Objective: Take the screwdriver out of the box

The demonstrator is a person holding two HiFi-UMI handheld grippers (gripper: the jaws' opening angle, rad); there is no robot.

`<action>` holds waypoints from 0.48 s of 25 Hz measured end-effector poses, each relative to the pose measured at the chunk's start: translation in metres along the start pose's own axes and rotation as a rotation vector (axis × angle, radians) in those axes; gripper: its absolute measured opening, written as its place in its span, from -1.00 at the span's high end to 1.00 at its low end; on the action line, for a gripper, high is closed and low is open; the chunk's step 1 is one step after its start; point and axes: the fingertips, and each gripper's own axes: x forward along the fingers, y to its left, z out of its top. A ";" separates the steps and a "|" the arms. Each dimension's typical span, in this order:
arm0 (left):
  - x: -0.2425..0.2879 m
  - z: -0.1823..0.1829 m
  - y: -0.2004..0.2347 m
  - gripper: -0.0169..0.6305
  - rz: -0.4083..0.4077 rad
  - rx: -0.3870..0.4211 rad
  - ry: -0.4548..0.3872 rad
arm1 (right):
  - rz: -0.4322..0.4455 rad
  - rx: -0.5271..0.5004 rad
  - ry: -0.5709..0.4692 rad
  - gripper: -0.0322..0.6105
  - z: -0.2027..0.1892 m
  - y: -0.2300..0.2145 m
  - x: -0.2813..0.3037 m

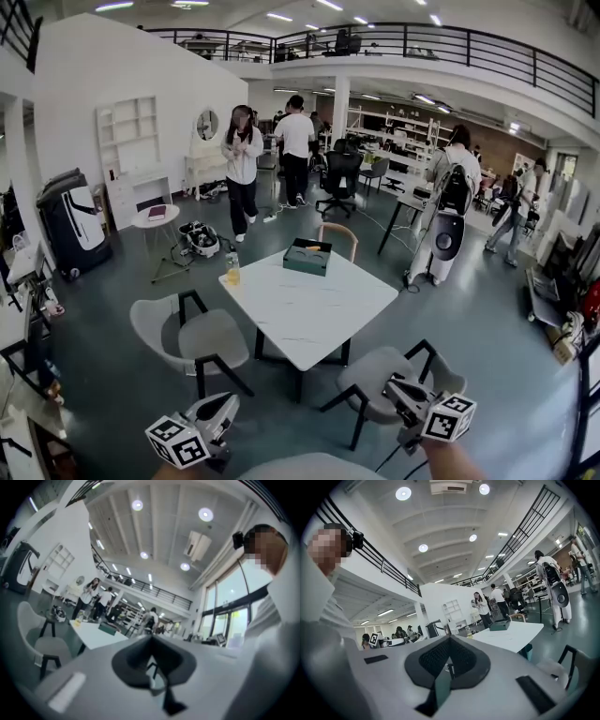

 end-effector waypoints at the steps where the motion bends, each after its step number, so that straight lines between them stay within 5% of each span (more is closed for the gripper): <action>1: 0.002 -0.001 -0.002 0.94 0.003 0.001 -0.001 | 0.002 -0.001 0.000 0.88 0.001 -0.003 -0.003; 12: 0.034 -0.009 -0.035 0.94 0.029 0.007 -0.014 | 0.036 0.111 -0.031 0.88 0.017 -0.037 -0.038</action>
